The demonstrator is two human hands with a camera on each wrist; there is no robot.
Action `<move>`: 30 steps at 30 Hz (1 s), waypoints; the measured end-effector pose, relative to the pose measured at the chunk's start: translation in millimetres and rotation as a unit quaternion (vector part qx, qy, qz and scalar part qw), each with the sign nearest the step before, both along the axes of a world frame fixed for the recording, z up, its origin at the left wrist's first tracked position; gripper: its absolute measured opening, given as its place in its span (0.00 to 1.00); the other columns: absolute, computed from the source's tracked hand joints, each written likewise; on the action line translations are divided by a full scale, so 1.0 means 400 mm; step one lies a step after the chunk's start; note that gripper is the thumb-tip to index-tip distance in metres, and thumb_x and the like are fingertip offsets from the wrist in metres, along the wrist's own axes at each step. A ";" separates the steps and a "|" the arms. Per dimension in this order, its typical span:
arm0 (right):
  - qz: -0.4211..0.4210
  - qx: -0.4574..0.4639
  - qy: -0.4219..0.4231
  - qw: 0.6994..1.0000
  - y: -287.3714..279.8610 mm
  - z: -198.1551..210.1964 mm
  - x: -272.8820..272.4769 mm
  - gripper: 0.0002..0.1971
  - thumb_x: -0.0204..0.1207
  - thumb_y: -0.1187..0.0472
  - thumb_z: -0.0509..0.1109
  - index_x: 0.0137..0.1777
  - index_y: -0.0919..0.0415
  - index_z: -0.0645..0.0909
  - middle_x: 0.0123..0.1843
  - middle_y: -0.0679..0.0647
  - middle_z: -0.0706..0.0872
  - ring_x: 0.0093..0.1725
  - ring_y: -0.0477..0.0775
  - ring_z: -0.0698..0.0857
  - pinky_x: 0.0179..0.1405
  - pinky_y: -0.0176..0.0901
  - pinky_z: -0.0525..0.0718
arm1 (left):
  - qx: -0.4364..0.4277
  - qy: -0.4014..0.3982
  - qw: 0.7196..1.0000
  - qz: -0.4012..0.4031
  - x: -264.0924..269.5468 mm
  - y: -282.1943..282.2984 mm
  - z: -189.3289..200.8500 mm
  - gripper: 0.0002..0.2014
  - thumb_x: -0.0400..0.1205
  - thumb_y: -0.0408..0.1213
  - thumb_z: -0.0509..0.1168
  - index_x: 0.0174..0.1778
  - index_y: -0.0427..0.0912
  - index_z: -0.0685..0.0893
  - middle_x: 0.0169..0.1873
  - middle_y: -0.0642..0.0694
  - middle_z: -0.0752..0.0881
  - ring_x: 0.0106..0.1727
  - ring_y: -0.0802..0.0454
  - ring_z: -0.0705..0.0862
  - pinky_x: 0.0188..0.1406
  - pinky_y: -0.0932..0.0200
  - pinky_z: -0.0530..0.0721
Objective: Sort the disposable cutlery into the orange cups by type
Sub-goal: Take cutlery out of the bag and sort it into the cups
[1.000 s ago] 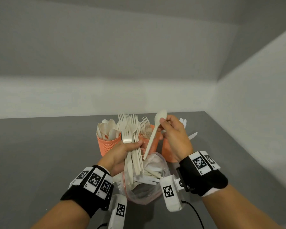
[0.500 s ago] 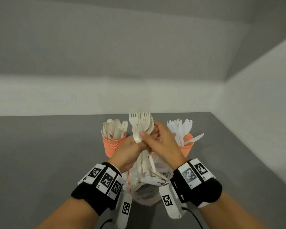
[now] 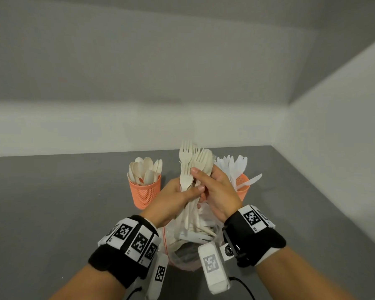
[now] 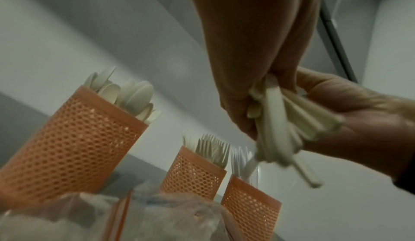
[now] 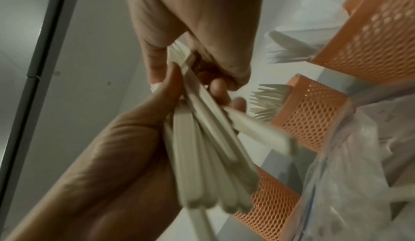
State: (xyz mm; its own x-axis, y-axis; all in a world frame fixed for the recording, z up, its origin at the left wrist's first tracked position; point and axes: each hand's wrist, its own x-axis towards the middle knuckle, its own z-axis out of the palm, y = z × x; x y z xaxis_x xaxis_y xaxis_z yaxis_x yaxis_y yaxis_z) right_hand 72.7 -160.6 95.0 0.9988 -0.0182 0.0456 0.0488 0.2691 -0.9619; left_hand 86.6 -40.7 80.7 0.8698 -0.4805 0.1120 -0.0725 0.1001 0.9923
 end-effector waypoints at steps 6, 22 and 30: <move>0.026 0.155 0.004 0.988 -0.002 0.002 0.009 0.22 0.70 0.65 0.71 0.63 0.74 0.78 0.57 0.68 0.86 0.54 0.58 0.89 0.51 0.46 0.89 | 0.006 0.026 1.000 0.002 0.006 -0.006 -0.014 0.16 0.78 0.34 0.68 0.61 0.35 0.81 0.56 0.37 0.88 0.60 0.46 0.86 0.63 0.53 0.82; 0.051 0.113 0.061 0.990 -0.004 0.002 0.015 0.19 0.77 0.61 0.67 0.64 0.71 0.78 0.60 0.68 0.86 0.60 0.61 0.87 0.55 0.46 0.88 | -0.003 0.054 0.998 0.011 -0.003 -0.008 -0.003 0.13 0.82 0.36 0.63 0.59 0.36 0.83 0.50 0.43 0.90 0.54 0.51 0.89 0.54 0.61 0.85; 0.048 0.163 0.083 0.982 -0.021 0.006 0.029 0.20 0.82 0.61 0.61 0.70 0.72 0.72 0.68 0.71 0.80 0.68 0.66 0.81 0.65 0.55 0.81 | -0.051 0.057 0.997 0.012 -0.016 -0.011 0.009 0.19 0.86 0.46 0.52 0.64 0.40 0.80 0.56 0.45 0.89 0.59 0.55 0.87 0.58 0.65 0.83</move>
